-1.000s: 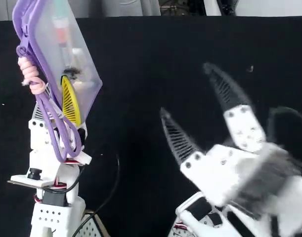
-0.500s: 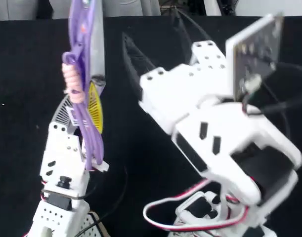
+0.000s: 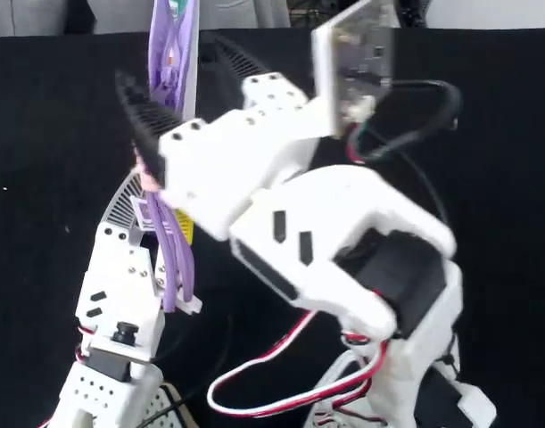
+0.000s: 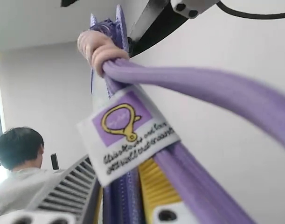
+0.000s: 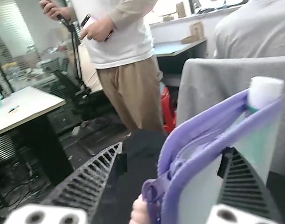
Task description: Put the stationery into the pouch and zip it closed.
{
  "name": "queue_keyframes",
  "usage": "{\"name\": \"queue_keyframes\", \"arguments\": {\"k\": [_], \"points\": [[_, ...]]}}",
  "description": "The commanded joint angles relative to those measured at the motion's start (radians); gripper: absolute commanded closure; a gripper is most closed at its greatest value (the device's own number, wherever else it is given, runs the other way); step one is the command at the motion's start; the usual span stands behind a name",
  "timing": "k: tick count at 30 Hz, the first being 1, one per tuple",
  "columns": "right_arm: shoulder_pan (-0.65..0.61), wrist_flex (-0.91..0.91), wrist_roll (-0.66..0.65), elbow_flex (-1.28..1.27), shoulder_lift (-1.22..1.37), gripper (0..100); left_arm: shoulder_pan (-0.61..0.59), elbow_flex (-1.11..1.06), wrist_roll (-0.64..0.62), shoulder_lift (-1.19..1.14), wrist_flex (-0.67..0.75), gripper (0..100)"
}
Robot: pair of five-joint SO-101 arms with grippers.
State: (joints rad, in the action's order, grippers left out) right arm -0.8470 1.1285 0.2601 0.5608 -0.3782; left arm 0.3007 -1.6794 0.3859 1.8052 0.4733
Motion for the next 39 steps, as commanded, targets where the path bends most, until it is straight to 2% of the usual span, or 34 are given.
{"name": "queue_keyframes", "arguments": {"k": [1, 4, 11, 16, 24, 28, 32, 35, 39], "points": [[-0.041, -0.031, 0.006, 0.038, 0.018, 68.0, 0.005, -0.021, 0.023, 0.018, 0.035, 97], [-0.026, -0.026, 0.008, 0.082, 0.059, 68.0, 0.005, -0.021, 0.023, 0.018, 0.035, 97], [0.114, 0.038, 0.012, 0.203, 0.165, 68.1, 0.005, -0.021, 0.023, 0.018, 0.037, 97], [0.196, 0.138, 0.120, 0.237, 0.203, 68.9, 0.005, -0.021, 0.023, 0.018, 0.037, 97], [0.244, 0.203, 0.123, 0.286, 0.202, 93.9, 0.005, -0.021, 0.023, 0.018, 0.034, 97], [0.239, 0.206, 0.008, 0.289, 0.202, 98.7, 0.005, -0.021, 0.017, 0.018, 0.028, 97], [0.241, 0.204, -0.063, 0.283, 0.208, 98.7, 0.005, -0.021, 0.015, 0.018, 0.018, 97], [0.242, 0.187, -0.110, 0.283, 0.209, 98.7, 0.005, -0.021, 0.021, 0.018, -0.063, 97], [0.242, 0.160, -0.132, 0.291, 0.209, 98.7, 0.005, -0.019, 0.015, 0.018, -0.244, 85]]}}
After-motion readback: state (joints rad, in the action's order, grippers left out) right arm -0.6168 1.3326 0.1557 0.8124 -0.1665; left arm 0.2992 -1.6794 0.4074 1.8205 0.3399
